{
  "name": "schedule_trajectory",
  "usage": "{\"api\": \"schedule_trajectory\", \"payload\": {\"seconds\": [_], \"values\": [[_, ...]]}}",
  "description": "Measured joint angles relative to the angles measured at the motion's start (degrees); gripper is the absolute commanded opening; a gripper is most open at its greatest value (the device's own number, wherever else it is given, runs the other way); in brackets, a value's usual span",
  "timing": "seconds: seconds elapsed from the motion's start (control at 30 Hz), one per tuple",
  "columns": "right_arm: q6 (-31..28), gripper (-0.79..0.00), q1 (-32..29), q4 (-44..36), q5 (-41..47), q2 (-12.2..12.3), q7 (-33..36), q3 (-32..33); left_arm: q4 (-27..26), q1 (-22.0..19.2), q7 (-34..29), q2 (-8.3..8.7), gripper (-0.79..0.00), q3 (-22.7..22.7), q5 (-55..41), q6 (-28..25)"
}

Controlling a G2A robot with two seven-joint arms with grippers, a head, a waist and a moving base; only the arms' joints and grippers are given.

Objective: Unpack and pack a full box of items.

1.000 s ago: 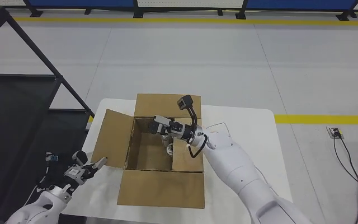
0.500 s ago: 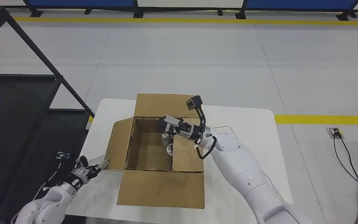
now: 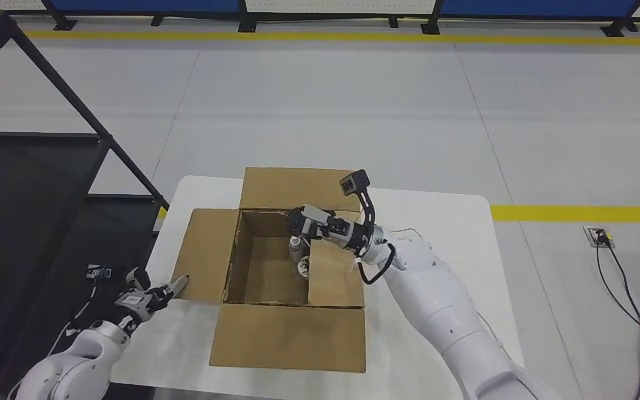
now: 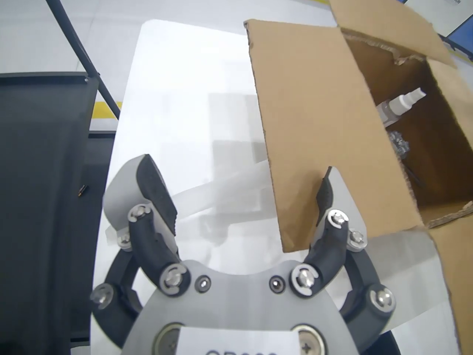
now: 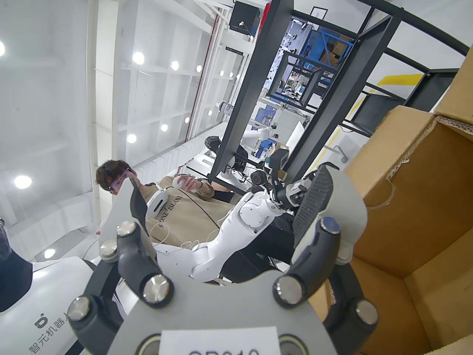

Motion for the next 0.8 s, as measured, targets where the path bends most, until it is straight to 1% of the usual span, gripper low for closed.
{"api": "schedule_trajectory", "payload": {"seconds": [0.17,0.3,0.37,0.47,0.57,0.67,0.77,0.8], "values": [[-0.41,0.0,-1.1,-1.97,-1.07,0.83,-0.41,1.12,-6.19,2.02,1.97,-0.03,0.0,-2.51,-1.38,0.99],[-1.48,0.0,-3.78,-6.9,-4.25,2.3,-1.48,2.44,-12.96,3.75,2.31,-0.11,0.0,-4.59,-3.83,1.79],[-1.82,0.0,-5.33,-9.59,-5.86,3.1,-1.81,3.17,-15.65,4.29,1.72,-0.12,0.0,-5.01,-5.11,1.3],[-2.22,0.0,-8.25,-14.48,-8.83,4.6,-2.21,4.68,-19.36,4.45,-1.29,-0.02,0.0,-4.76,-7.93,-0.65],[-2.81,0.0,-11.55,-19.51,-11.26,6.23,-2.81,6.78,-21.43,3.06,-5.48,0.17,0.0,-3.02,-10.16,-2.39],[-3.65,0.0,-15.12,-24.46,-13.03,7.88,-3.63,9.22,-21.38,0.12,-11.22,0.38,0.0,0.77,-12.26,-3.52],[-4.81,0.0,-18.81,-29.02,-13.96,9.49,-4.8,11.84,-19.19,-4.74,-17.93,0.52,0.0,5.65,-14.88,-3.23],[-5.25,0.0,-20.22,-30.61,-14.22,10.11,-5.24,12.91,-17.91,-6.97,-20.31,0.5,0.0,7.95,-15.58,-2.83]]}}
